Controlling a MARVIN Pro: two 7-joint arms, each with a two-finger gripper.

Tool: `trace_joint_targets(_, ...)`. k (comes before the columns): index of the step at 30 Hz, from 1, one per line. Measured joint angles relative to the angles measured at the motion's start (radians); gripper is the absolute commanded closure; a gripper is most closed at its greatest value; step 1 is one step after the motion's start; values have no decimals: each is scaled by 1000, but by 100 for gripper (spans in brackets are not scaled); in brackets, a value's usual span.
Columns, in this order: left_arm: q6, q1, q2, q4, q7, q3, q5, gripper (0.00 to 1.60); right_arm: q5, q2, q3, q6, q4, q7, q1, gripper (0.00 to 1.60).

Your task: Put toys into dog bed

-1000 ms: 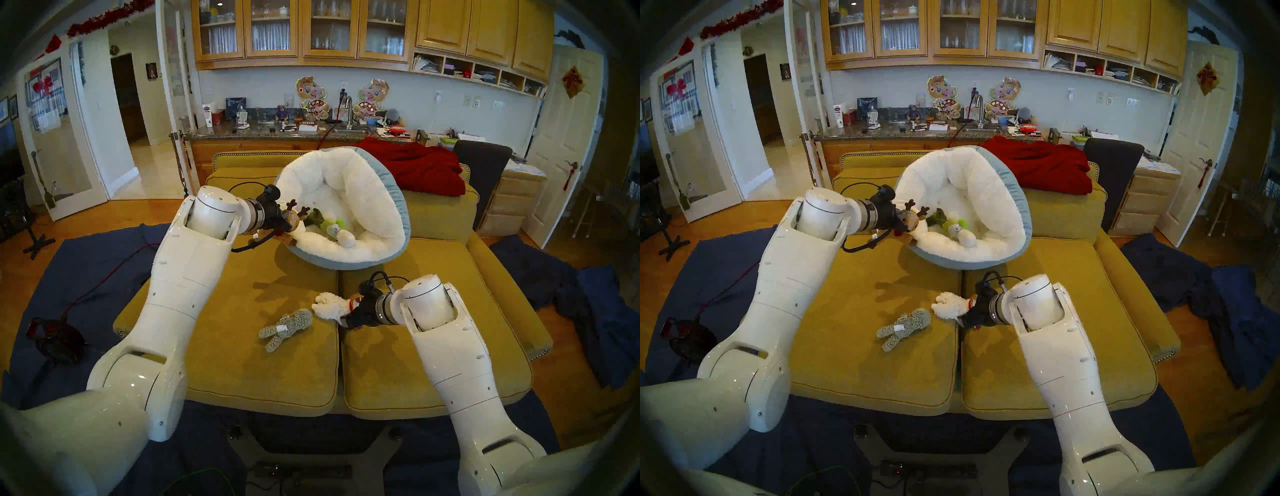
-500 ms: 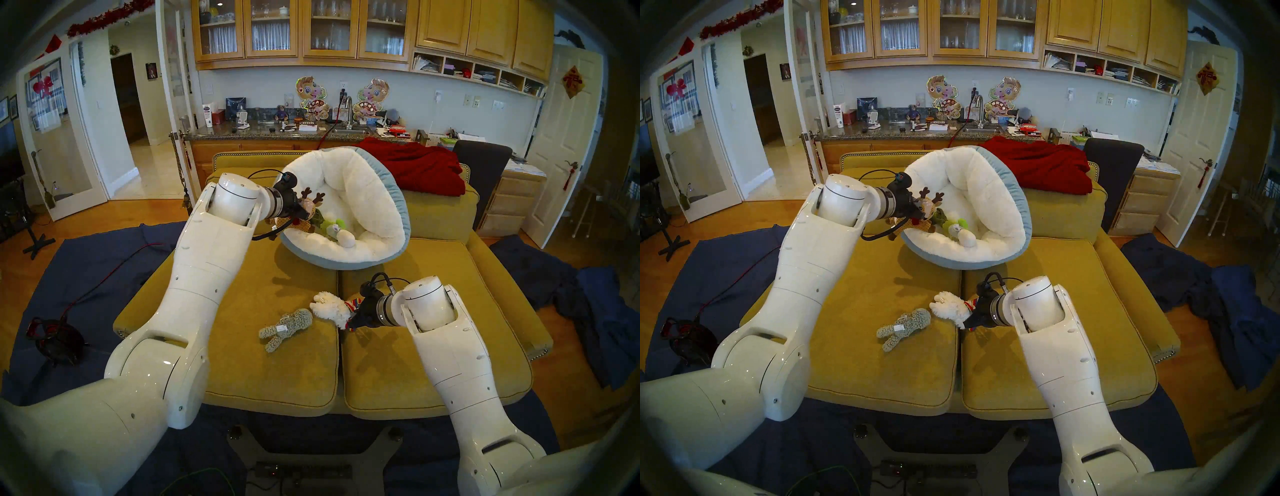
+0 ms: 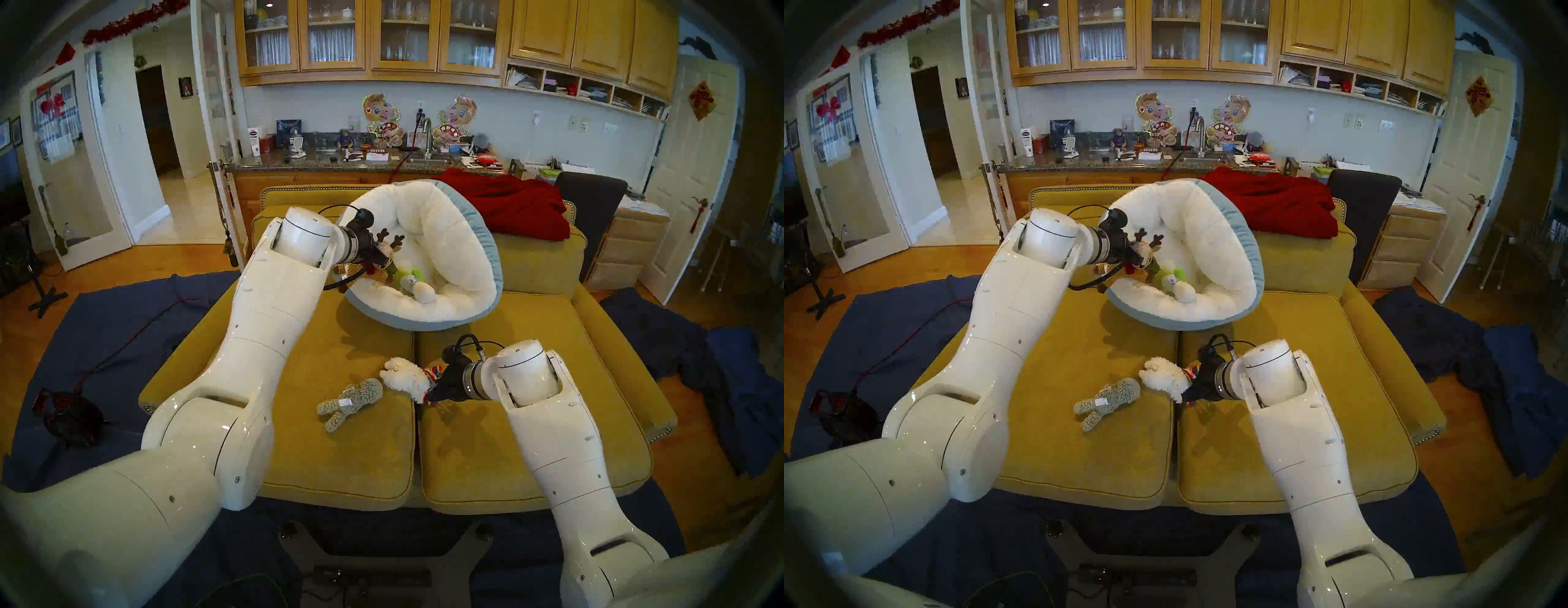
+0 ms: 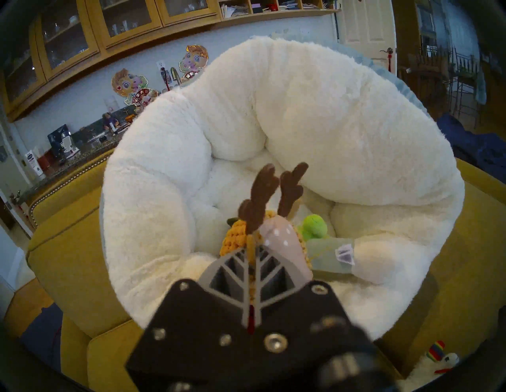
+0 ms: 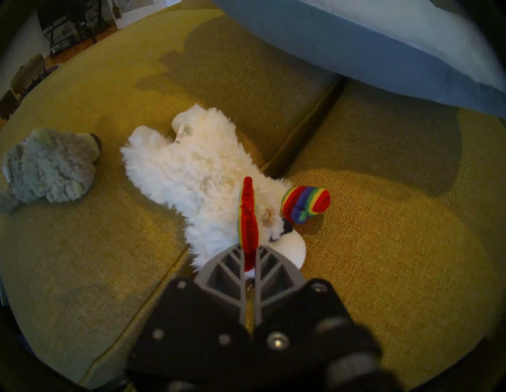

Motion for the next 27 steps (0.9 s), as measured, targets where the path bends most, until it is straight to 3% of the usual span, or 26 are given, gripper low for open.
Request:
trace_joint_targets(17,0,-81,-67,69,32,-2,20,160,25,10,17,-9,7,0,0,160)
trace_joint_targets(27,-1,-131,-98,161,52,-2,29,160,39,15,29,-15,13,0,0,160)
